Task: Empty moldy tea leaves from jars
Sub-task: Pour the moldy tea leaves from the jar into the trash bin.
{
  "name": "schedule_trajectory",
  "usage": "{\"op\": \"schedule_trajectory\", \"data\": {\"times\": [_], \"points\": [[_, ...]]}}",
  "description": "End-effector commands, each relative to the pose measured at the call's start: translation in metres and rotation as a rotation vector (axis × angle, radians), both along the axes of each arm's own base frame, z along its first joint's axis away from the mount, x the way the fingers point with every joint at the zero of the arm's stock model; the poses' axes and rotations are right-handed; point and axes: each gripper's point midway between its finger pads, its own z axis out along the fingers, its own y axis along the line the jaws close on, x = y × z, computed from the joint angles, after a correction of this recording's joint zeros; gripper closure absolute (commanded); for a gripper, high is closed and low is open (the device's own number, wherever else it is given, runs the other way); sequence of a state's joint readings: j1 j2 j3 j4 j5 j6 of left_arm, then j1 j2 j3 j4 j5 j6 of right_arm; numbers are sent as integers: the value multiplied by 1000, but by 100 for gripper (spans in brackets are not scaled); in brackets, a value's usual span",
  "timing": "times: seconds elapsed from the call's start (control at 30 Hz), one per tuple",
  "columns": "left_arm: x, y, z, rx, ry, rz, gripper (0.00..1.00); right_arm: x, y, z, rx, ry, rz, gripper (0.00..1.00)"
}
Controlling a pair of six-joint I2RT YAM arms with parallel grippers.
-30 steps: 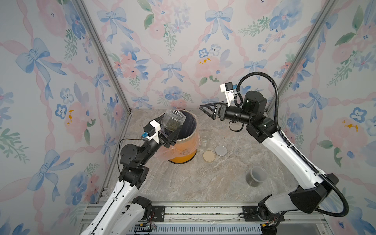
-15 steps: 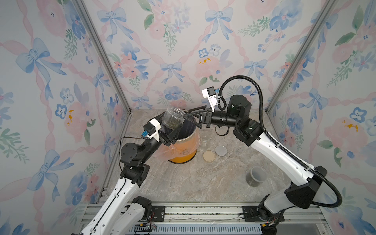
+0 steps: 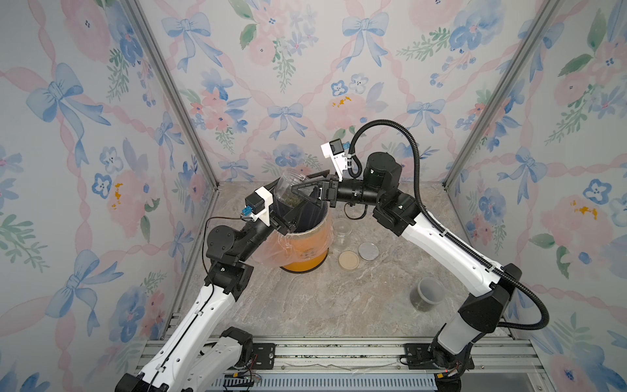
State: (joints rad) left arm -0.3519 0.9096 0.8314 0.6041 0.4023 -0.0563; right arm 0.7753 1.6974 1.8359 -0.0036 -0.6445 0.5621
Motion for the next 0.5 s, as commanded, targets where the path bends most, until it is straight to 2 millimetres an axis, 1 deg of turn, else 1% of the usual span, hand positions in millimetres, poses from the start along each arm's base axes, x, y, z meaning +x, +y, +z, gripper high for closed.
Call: {"op": "schedule_trajectory", "data": {"times": [0.0, 0.13, 0.27, 0.3, 0.47], "points": [[-14, -1, 22, -21, -72, -38, 55, 4, 10, 8, 26, 1, 11, 3], [-14, -1, 21, -24, -74, -39, 55, 7, 17, 11, 40, 15, 30, 3], [-14, -1, 23, -23, -78, -42, 55, 9, 21, 12, 46, 13, 39, 0], [-14, -1, 23, -24, -79, -41, 55, 9, 22, 12, 51, 43, 45, 1], [-14, 0, 22, -24, -77, -38, 55, 9, 24, 11, 51, 54, 48, 7]]}}
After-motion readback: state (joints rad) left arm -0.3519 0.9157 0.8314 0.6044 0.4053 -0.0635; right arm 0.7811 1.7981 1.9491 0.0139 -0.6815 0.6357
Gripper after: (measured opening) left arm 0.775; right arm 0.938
